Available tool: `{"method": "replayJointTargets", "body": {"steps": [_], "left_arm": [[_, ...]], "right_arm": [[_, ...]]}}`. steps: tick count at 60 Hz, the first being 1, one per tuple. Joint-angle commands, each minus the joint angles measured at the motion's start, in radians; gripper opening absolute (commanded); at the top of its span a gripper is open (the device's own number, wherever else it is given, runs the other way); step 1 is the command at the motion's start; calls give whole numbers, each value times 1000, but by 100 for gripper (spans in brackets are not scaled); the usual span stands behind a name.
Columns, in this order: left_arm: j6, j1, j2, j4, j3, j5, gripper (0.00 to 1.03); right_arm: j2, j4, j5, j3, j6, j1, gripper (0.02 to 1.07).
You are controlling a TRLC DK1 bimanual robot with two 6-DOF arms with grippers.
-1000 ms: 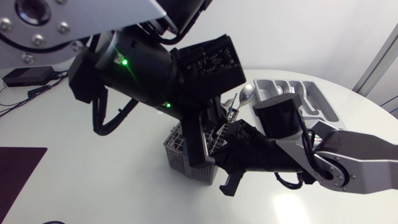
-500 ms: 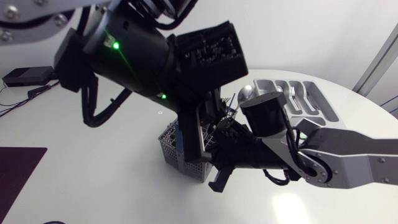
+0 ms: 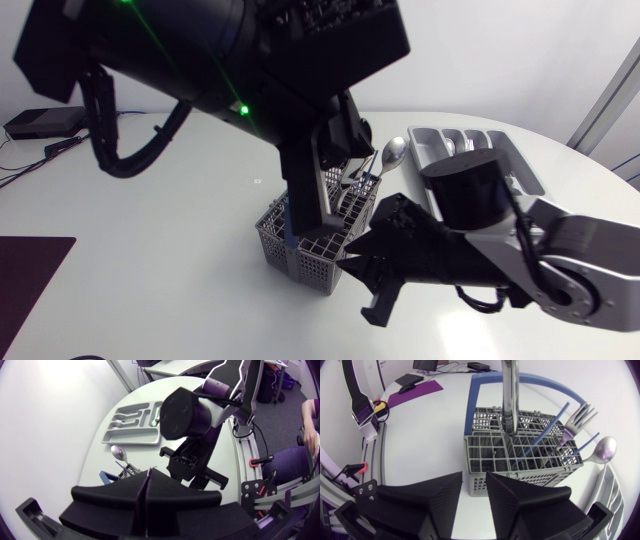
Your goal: Unload the cutlery basket into the drawer organizer.
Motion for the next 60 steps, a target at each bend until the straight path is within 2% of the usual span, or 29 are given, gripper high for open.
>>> {"method": "replayJointTargets", "body": {"steps": [1, 12, 16, 22, 30, 33, 41, 55, 60], "left_arm": [[-7, 7, -33, -6, 65, -4, 8], [-79, 35, -28, -5, 66, 88, 8], [-111, 44, -20, -3, 63, 130, 8], [-143, 56, -5, 0, 52, 170, 8], [-190, 90, 17, 17, 51, 245, 9], [-205, 114, 30, 27, 42, 298, 9], [-219, 153, 64, 47, 23, 395, 9], [-251, 164, 101, 70, 29, 463, 8], [-252, 162, 107, 77, 26, 470, 8]], "right_arm": [[-96, -38, -17, -33, 15, -30, 71], [-297, -75, -61, -70, -14, -87, 72], [-352, -109, -46, -66, -115, -100, 72], [-399, -133, -46, -57, -117, -110, 72], [-427, -138, -64, -56, -97, -137, 72], [-435, -146, -75, -51, -91, -148, 72], [-442, -176, -144, -33, -66, -191, 72], [-426, -183, -195, -13, -39, -208, 71], [-406, -173, -204, -2, -31, -206, 65]]}}
